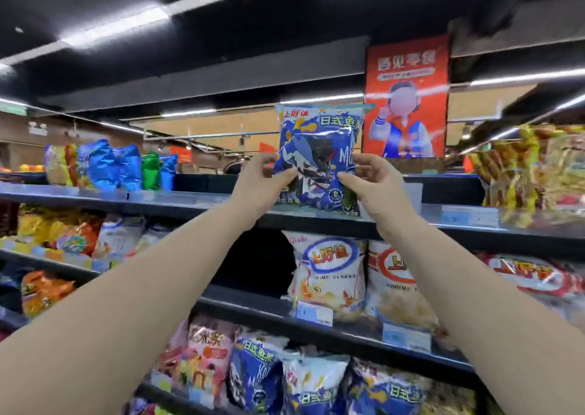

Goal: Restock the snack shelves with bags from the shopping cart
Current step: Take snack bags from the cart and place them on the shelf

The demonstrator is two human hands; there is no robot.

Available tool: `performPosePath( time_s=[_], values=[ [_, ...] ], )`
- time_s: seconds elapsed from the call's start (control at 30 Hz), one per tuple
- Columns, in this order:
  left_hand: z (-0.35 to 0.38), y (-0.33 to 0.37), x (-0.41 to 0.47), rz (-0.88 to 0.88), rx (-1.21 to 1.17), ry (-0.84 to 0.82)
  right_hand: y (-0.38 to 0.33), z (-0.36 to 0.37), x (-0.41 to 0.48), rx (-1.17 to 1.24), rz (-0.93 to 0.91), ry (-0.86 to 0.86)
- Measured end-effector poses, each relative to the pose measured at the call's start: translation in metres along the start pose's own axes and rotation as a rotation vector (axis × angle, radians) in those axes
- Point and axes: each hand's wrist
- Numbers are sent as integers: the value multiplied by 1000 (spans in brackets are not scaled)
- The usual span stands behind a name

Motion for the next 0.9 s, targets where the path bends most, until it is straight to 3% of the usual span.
performPosePath(
  time_s=[0.33,0.57,0.73,0.9],
  values=[
    [57,-22,81,47,-149,-204,15,-22,64,-316,49,220],
    [125,-2,111,-136,-326,-392,10,-83,96,-579,88,300],
    [173,19,138,-128,-252,-428,6,-131,128,-739,143,338],
    [218,22,163,-275,-212,-498,23,-154,157,-826,299,270]
  ],
)
Point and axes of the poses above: each hand's wrist, its own x-axis towards the middle knuckle, its own z-axis out of the palm, y = z × x, and after that the axes turned 11 degrees about -x, right-handed
